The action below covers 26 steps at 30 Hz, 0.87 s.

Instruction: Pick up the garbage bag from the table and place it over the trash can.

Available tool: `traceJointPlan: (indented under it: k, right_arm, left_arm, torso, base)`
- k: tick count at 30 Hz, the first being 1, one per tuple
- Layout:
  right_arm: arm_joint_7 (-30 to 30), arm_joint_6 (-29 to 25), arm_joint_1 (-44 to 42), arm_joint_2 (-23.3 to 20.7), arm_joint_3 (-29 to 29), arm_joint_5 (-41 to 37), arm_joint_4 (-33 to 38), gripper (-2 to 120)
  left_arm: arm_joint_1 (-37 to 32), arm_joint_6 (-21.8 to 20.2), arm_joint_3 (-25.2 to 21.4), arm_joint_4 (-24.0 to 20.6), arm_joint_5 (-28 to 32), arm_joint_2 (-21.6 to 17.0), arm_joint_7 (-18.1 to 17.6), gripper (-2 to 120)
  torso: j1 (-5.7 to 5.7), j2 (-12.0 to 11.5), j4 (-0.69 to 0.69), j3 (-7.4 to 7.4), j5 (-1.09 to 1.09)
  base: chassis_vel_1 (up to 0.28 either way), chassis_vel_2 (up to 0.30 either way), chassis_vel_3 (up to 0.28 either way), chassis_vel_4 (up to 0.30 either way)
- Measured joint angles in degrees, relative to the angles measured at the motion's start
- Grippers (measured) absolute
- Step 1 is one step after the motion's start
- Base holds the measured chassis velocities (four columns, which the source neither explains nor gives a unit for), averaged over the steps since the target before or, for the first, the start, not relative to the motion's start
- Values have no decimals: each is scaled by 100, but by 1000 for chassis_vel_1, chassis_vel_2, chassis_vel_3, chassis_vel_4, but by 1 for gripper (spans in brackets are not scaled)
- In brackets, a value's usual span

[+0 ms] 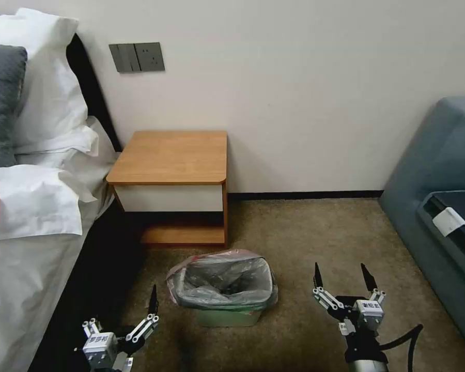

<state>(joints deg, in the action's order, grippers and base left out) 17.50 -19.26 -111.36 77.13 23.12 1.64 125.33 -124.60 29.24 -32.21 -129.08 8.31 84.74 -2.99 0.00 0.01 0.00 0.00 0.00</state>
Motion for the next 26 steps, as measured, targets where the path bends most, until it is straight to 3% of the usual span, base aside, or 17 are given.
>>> traceJointPlan:
  k: [26]
  right_arm:
    - [4,27,18,-10,-9,-18,8,100]
  left_arm:
    - [16,-26,5,3,14,-6,-10,100]
  torso:
    - [-1,0,0,0,0]
  base:
    - [0,0,0,0]
